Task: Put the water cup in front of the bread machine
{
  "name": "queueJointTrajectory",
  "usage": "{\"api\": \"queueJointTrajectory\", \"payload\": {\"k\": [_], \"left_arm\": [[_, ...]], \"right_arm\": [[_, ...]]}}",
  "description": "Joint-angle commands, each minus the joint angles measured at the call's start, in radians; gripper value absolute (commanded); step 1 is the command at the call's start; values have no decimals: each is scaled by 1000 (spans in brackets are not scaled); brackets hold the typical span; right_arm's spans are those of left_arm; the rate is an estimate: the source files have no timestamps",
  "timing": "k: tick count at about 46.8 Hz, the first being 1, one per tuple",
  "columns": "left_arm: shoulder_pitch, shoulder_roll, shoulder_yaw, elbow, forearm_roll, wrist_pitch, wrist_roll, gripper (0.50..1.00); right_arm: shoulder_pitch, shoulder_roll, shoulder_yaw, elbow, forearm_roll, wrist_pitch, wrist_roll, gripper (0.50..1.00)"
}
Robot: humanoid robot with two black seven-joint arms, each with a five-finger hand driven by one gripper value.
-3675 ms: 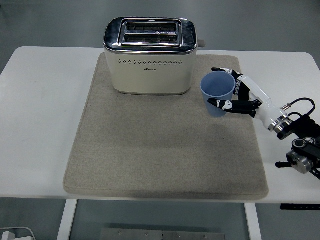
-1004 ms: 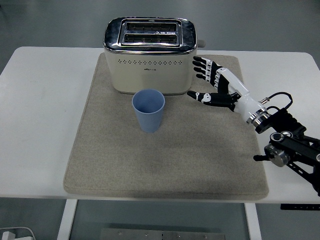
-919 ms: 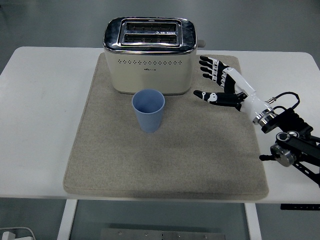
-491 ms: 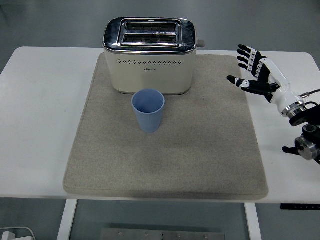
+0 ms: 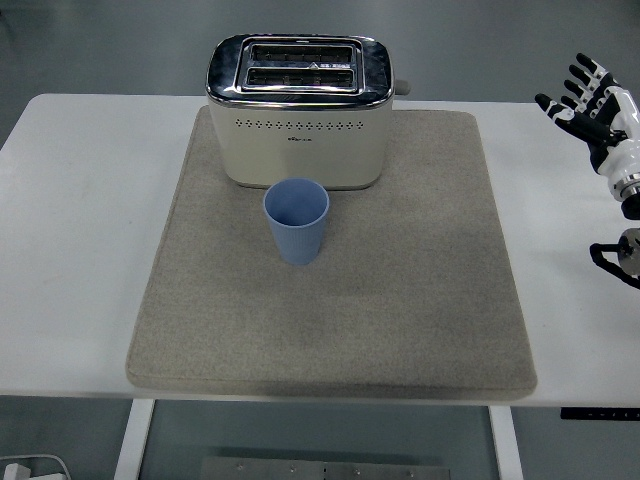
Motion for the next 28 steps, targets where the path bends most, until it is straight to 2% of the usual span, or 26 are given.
{"api": "queueJointTrajectory", "payload": {"k": [1, 9, 18, 28], "left_arm": [[0, 0, 0, 0, 1, 0, 0, 1000], [0, 0, 0, 0, 1, 0, 0, 1000], [0, 0, 0, 0, 1, 0, 0, 1000], [0, 0, 0, 0, -1, 0, 0, 1000]], "right_arm": [[24, 22, -2, -53, 11, 28, -14, 919], [46, 60, -2, -93, 11, 33, -63, 919], [58, 123, 1, -96, 12, 28, -157, 919], [60, 145, 16, -107, 21, 22, -160, 919]]}}
